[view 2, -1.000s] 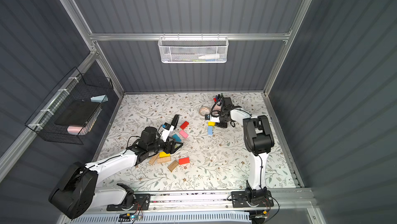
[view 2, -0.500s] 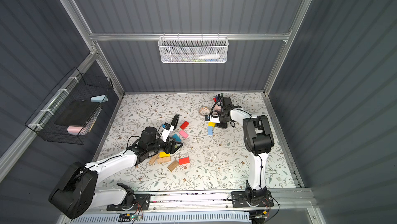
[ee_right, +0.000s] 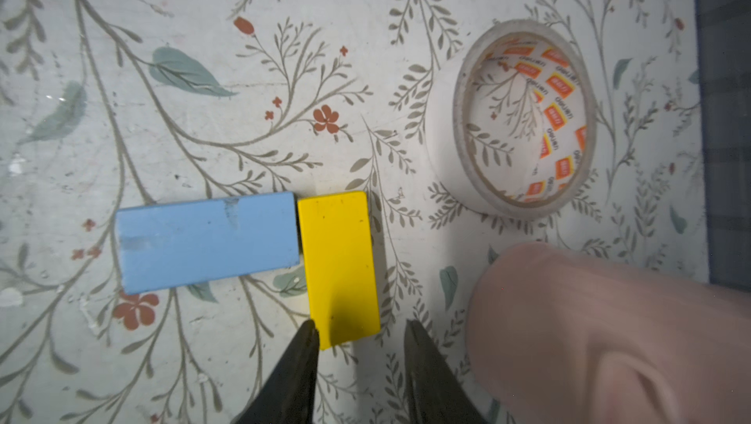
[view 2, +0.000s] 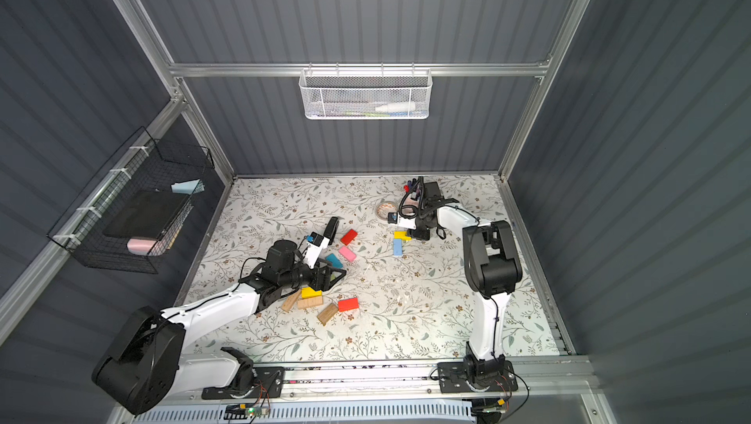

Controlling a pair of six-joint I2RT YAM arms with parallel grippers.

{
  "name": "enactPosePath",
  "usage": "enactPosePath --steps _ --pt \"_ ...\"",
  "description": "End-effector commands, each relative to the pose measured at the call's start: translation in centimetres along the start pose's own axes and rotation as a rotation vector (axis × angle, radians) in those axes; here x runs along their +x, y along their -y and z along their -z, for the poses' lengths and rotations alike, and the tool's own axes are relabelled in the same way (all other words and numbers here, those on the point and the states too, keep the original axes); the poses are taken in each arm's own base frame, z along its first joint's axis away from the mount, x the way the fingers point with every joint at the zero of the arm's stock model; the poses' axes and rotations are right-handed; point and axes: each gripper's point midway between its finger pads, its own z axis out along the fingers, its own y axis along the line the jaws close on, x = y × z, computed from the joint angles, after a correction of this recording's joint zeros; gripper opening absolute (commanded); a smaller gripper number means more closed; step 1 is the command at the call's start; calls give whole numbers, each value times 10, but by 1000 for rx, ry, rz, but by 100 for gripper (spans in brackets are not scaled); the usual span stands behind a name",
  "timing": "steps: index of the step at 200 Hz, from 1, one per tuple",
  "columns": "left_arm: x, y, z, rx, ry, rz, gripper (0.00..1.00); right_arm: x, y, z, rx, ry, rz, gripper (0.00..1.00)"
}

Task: Assemble the letter c with building blocks
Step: Assemble the building block at the center of the board, then pick up the building block from the center of the board.

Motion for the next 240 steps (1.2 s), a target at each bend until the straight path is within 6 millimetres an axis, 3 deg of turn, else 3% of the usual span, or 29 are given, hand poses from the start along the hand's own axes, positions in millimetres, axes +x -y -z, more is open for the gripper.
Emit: enactPosePath --steps 1,38,76,136,164,190,240 --pt "-5 4 2 2 5 -20 76 -23 2 26 43 92 -83 38" --pt "-5 0 6 -34 13 -18 76 -35 -18 49 53 163 -215 37" --pt "-8 -2 10 -54 31 -17 76 -53 -13 81 136 252 -643 35" --pt "-4 -13 13 -122 17 7 76 -109 -46 98 207 258 -906 36" --pt "-1 -20 13 -163 -12 19 76 -125 -56 87 217 246 -984 38" --pt "7 -27 11 -201 -66 37 76 -132 -68 62 177 205 -1044 43" --pt "18 -37 21 -276 -96 61 74 -154 -95 11 63 97 -991 53"
